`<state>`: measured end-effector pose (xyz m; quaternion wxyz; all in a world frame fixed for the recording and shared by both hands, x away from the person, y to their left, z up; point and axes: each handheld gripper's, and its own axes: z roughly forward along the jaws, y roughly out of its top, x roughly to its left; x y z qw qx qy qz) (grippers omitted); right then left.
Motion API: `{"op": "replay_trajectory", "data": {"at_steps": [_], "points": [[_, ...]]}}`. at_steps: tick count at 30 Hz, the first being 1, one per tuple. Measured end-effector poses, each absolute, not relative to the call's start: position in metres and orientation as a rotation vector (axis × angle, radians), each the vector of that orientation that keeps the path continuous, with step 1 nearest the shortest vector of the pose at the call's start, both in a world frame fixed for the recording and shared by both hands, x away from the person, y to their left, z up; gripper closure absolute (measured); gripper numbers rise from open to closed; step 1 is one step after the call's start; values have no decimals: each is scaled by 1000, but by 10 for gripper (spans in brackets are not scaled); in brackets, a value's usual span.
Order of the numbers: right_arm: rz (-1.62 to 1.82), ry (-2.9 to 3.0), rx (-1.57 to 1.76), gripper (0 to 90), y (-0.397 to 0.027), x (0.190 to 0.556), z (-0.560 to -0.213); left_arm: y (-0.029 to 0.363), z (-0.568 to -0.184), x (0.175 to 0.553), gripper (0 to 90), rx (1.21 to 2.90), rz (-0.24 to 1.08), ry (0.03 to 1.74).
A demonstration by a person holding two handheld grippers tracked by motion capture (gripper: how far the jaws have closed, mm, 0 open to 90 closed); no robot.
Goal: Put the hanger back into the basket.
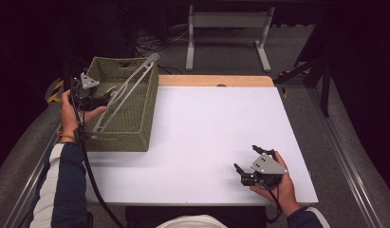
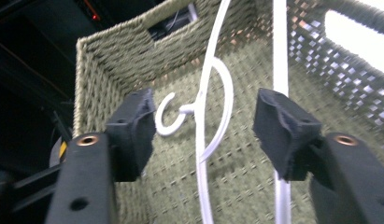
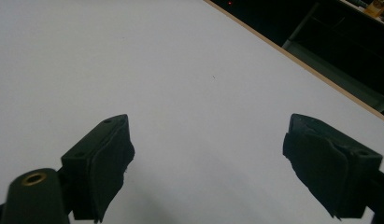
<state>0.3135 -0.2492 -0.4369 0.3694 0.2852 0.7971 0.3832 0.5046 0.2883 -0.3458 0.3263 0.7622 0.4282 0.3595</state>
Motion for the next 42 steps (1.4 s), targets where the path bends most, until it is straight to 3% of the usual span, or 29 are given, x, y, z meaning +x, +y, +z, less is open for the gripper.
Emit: {"op": "replay_trajectory", "data": {"at_steps": [4,14,24,42], "points": [[986,2045,733,154,-250,313,-437,280,-342,499,214,1942,902,1071],[993,2038,734,154,-250,313,-436,262,-337,482,105,1860,883,926],[997,2034,742,154,-251,313,-436,245,-334,462,80,1770,844,809],[1009,2027,771,154,-254,316,-437,203,-334,431,60,1753,792,620]]}}
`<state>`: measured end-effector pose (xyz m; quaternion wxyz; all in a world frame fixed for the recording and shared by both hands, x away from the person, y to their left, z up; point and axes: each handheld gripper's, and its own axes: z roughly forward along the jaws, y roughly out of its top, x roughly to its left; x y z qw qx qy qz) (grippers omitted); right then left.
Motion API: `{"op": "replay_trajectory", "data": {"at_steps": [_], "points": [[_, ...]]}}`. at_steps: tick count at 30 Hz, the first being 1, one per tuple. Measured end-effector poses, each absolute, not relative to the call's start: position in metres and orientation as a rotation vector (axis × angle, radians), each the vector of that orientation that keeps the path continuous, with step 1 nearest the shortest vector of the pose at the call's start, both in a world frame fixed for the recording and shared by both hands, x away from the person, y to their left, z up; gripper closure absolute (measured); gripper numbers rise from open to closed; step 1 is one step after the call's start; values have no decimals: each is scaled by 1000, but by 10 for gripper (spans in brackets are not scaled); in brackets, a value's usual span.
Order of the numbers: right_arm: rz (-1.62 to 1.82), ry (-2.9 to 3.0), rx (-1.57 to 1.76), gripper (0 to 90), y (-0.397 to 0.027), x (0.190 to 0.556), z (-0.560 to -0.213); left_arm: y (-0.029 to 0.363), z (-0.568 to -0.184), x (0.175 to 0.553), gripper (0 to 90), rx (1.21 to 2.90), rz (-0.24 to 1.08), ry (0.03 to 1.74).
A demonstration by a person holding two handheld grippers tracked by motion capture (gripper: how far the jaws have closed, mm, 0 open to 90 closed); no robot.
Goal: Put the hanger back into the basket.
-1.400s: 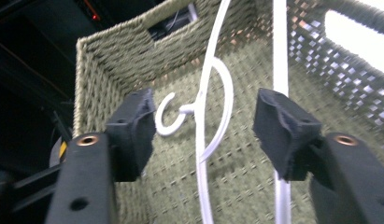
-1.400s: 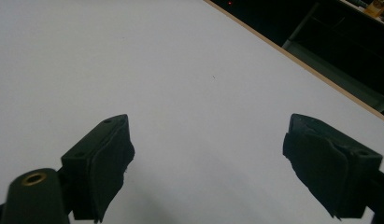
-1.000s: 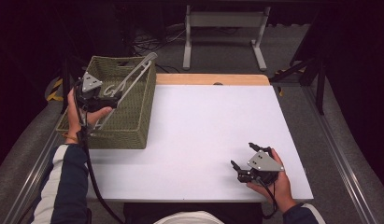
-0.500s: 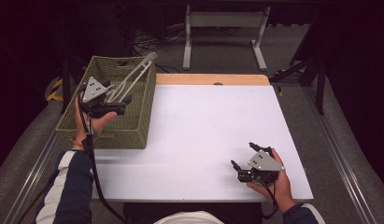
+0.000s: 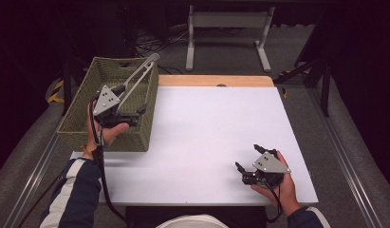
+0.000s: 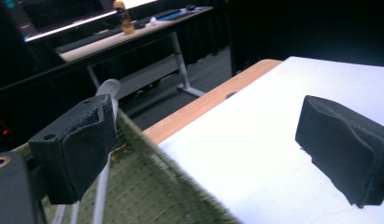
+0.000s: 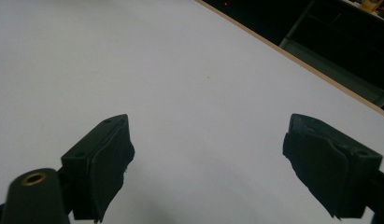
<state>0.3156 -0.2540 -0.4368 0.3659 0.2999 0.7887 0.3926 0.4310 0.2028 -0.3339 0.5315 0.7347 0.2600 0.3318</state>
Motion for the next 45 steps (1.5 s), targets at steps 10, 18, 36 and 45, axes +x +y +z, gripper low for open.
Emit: {"op": "replay_trajectory", "data": {"at_steps": [10,18,36,45], "points": [[1009,2023,777,154,-255,316,-437,173,-341,418,54,1778,736,530],[1003,2022,778,154,-255,317,-438,150,-346,403,56,1817,726,436],[1031,2022,793,154,-256,317,-437,131,-377,368,78,1850,698,322],[1041,2012,800,154,-257,316,-436,137,-396,362,73,1905,669,342]]}}
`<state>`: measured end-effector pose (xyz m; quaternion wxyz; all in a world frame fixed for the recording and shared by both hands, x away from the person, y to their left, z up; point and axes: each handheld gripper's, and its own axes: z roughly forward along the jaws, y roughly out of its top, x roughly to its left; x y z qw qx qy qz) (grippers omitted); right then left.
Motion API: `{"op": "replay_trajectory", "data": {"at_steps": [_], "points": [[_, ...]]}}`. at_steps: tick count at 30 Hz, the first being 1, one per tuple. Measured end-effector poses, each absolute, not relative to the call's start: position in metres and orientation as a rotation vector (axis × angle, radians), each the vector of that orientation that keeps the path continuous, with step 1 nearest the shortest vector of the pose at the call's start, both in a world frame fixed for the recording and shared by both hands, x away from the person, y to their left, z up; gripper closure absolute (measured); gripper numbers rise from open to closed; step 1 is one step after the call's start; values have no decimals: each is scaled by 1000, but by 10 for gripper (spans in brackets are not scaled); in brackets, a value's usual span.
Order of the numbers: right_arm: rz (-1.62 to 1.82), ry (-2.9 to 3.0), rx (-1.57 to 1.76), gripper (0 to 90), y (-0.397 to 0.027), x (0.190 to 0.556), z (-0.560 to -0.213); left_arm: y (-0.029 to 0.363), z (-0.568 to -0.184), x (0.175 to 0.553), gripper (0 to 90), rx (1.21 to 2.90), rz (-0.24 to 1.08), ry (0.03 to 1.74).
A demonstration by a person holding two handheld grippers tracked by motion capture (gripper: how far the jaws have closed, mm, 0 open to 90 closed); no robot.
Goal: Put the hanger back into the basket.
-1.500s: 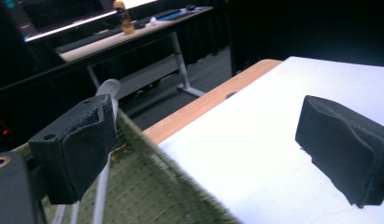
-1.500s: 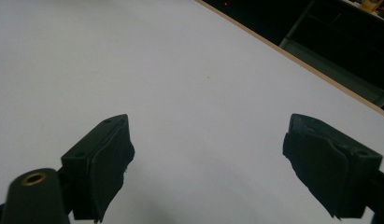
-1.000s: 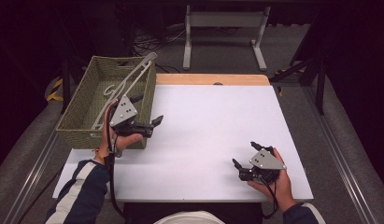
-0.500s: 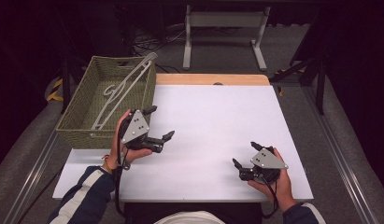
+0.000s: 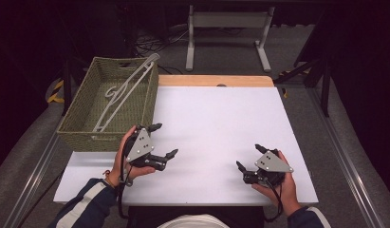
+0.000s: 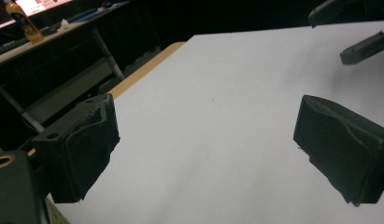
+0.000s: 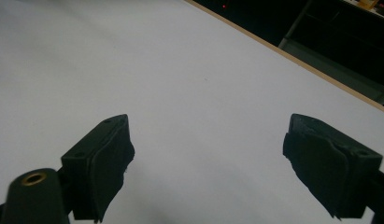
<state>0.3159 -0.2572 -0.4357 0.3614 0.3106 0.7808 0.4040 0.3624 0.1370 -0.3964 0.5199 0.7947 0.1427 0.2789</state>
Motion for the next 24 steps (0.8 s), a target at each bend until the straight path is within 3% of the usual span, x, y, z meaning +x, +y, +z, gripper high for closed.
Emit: {"op": "replay_trajectory", "data": {"at_steps": [24], "points": [[1052,1996,799,152,-257,314,-433,195,-438,346,58,1996,685,489]]}}
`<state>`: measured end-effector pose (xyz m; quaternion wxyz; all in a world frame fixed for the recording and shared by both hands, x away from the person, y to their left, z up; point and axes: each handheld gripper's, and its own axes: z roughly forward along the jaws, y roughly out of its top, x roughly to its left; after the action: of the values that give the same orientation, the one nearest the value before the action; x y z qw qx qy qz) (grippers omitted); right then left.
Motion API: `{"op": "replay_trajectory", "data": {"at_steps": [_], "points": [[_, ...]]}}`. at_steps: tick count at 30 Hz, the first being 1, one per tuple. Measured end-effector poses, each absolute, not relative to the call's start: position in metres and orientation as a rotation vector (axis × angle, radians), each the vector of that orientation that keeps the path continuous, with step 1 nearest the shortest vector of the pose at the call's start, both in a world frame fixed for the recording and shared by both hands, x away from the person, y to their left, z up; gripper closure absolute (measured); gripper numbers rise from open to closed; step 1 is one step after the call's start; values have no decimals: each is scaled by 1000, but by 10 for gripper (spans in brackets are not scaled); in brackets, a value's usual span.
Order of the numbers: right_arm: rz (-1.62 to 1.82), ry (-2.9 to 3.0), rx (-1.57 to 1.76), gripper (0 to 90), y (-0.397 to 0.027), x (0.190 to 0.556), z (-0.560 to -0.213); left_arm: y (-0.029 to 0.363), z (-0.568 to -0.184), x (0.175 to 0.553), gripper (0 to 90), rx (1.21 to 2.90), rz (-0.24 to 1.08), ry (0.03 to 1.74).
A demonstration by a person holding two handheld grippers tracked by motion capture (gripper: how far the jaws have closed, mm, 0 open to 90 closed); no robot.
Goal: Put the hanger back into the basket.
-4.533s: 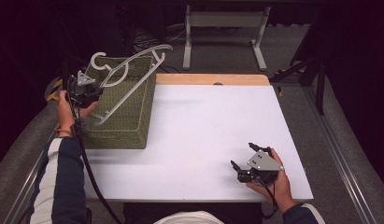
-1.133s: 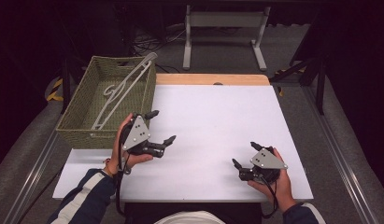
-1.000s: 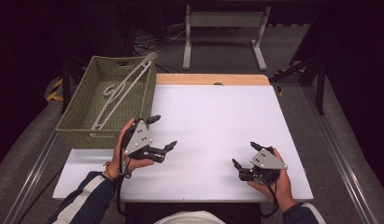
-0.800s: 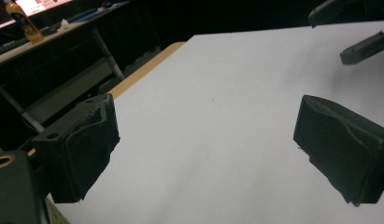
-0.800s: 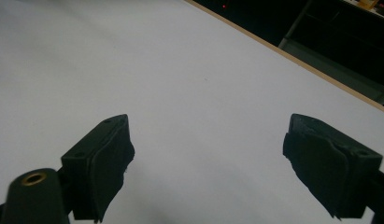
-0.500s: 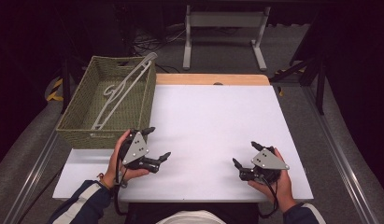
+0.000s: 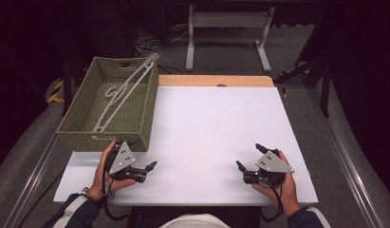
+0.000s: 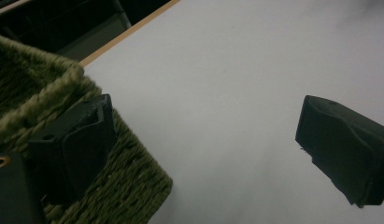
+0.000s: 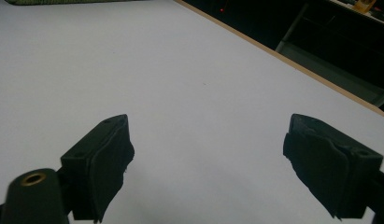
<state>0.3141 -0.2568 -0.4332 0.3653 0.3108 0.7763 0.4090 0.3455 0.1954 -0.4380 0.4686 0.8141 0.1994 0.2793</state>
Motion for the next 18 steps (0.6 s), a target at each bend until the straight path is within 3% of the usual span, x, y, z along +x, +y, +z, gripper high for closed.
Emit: {"op": "replay_trajectory", "data": {"at_steps": [18], "points": [[1066,1974,801,150,-261,314,-431,218,-449,344,55,2019,651,566]]}}
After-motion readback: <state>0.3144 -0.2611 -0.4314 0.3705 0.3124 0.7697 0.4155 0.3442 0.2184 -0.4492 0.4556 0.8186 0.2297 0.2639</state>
